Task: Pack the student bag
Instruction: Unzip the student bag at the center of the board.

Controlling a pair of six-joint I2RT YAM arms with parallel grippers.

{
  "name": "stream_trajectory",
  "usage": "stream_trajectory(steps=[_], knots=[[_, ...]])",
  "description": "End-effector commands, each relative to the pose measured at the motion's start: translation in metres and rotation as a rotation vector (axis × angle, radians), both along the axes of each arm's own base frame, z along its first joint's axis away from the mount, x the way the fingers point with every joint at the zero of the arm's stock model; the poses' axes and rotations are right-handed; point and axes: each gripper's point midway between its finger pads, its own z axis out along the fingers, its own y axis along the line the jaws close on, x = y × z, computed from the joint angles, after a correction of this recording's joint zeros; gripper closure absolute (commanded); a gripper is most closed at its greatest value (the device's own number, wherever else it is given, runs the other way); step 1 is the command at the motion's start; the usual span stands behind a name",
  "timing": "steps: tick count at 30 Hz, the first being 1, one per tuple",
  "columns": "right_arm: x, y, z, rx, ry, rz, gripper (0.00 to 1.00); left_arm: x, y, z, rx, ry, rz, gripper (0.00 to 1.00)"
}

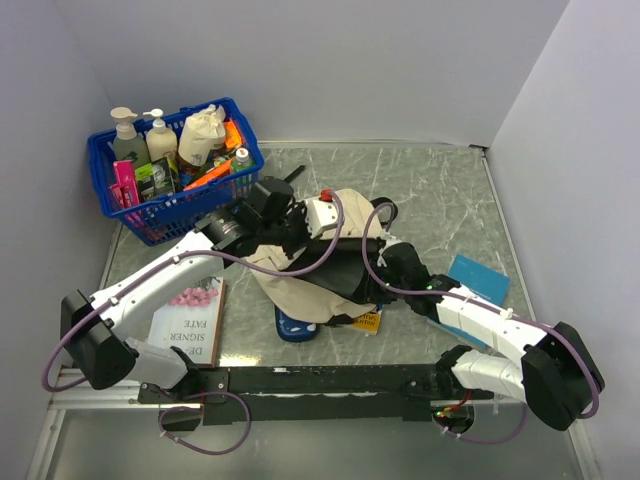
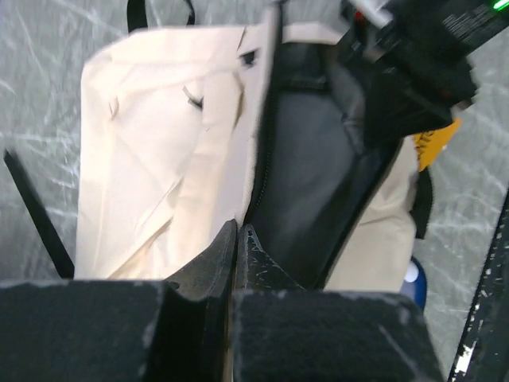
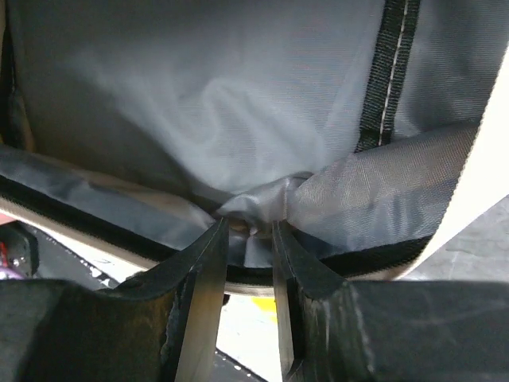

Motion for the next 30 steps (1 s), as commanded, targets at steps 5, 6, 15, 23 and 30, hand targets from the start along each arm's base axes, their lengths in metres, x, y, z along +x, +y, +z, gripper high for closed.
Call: stream_trajectory(steps=[5, 6, 15, 23, 30], knots=[[0.001, -0.009, 0.003, -0.03, -0.049, -0.02, 0.64, 0.018, -0.009, 0.082, -0.208, -0.176, -0.005, 0.99], [0.002, -0.01, 0.007, -0.027, -0.064, -0.024, 0.64, 0.014, -0.011, 0.083, -0.21, -0.165, -0.03, 0.99], [0.002, -0.027, 0.063, 0.003, -0.235, -0.058, 0.5, 0.027, 0.009, 0.088, -0.27, -0.225, 0.086, 0.99], [0.004, -0.02, 0.044, -0.013, -0.16, -0.052, 0.53, 0.028, 0.002, 0.152, -0.324, -0.326, 0.024, 0.99], [0.0, -0.044, 0.064, -0.04, -0.296, -0.095, 0.38, 0.06, 0.011, 0.154, -0.333, -0.381, 0.187, 0.99]])
